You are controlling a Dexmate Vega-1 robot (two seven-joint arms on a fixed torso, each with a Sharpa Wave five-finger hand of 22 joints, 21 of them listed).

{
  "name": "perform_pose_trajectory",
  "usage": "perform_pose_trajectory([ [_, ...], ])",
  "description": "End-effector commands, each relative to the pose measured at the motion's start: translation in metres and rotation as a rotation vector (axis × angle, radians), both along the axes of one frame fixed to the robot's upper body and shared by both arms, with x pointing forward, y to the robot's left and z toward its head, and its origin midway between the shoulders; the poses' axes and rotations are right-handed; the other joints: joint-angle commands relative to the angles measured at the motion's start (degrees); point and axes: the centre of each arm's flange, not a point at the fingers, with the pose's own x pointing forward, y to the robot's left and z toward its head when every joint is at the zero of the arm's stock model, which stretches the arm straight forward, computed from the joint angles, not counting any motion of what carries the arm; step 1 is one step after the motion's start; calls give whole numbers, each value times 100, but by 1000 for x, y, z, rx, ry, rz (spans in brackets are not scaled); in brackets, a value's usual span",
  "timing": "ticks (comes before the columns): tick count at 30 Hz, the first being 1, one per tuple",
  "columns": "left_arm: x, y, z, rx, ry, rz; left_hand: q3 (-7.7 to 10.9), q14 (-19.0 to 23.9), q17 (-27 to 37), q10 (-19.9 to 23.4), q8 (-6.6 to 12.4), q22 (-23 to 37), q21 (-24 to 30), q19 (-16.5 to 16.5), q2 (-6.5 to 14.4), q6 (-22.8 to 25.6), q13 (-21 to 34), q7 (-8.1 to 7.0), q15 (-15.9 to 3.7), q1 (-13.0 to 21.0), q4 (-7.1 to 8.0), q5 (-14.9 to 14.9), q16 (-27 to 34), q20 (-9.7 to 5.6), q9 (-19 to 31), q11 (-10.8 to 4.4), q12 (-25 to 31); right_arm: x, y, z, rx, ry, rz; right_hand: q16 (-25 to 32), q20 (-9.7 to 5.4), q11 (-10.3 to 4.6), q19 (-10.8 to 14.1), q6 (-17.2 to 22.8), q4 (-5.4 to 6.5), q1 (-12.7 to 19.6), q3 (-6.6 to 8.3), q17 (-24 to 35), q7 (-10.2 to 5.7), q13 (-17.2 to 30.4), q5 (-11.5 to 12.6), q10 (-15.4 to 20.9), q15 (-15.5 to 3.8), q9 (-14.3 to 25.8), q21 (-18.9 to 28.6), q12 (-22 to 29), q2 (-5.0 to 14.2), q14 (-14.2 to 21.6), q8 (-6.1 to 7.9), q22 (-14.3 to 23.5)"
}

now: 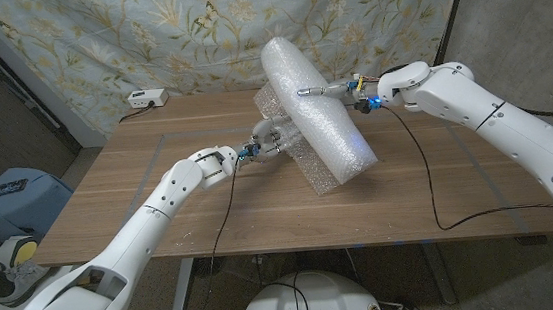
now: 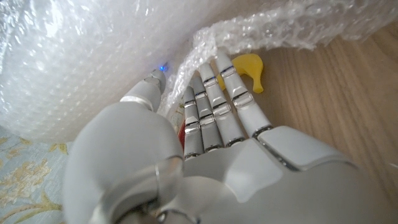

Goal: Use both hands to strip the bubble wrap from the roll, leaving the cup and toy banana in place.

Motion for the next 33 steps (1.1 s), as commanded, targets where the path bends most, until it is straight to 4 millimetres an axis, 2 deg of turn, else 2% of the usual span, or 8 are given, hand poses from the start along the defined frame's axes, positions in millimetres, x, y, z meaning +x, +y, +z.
perform_pose_trajectory([
  [1, 2, 1, -2, 0, 38, 14, 52, 236, -7, 213, 59, 23, 113, 184, 26, 187, 62, -25, -136, 160, -32, 23, 62, -61, 16, -5, 110, 8, 4, -3, 14, 50, 30, -15, -21, -168, 73, 60, 18, 1086, -52, 28, 0, 103, -11, 271, -730, 14, 36, 26, 1074, 359, -20, 15],
  [6, 3, 2, -4, 0, 45, 23, 102, 380, -24, 338, 95, 24, 177, 281, 86, 333, 106, -59, -206, 253, -30, 30, 71, -94, 23, -86, 150, 11, 6, -7, 20, 72, 45, -31, -19, -168, 69, 61, 31, 1081, -58, 37, -4, 100, -16, 262, -728, 21, 41, 16, 1092, 370, -31, 14],
  [7, 3, 2, -4, 2, 46, 25, 116, 406, -29, 382, 100, 24, 191, 300, 101, 358, 117, -54, -217, 278, -31, 31, 67, -106, 24, -146, 166, 12, 6, -7, 23, 76, 50, -32, -18, -164, 68, 62, 31, 1081, -62, 42, 4, 105, -19, 253, -725, 23, 42, 14, 1087, 373, -33, 14],
  [15, 5, 2, -5, 7, 55, 26, 184, 800, -36, 718, 203, 32, 326, 480, 184, 725, 204, -158, -413, 446, -33, 29, 144, -232, 40, -334, 279, 14, 7, -11, 46, 99, 66, -50, -7, -139, 85, 73, 54, 1064, -76, 63, 22, 106, -31, 269, -713, 35, 60, 12, 1107, 392, -47, 13],
  [30, 5, 2, -7, 16, 67, 18, 182, 937, -30, 858, 218, 40, 411, 538, 223, 848, 282, -196, -468, 467, 6, 12, 136, -275, 54, -373, 321, 17, 4, -25, 118, 150, 83, -69, 17, -127, 117, 111, 69, 1081, -83, 98, 52, 104, -53, 293, -726, 55, 92, 2, 1141, 467, -65, 10],
  [33, 4, 2, -7, 21, 69, 7, 198, 977, 3, 863, 221, 43, 427, 527, 269, 876, 309, -212, -486, 557, -31, 14, 165, -285, 60, -380, 321, 18, 3, -28, 136, 162, 90, -78, 16, -102, 121, 113, 70, 1086, -85, 107, 46, 106, -60, 304, -725, 60, 98, 3, 1144, 472, -72, 9],
])
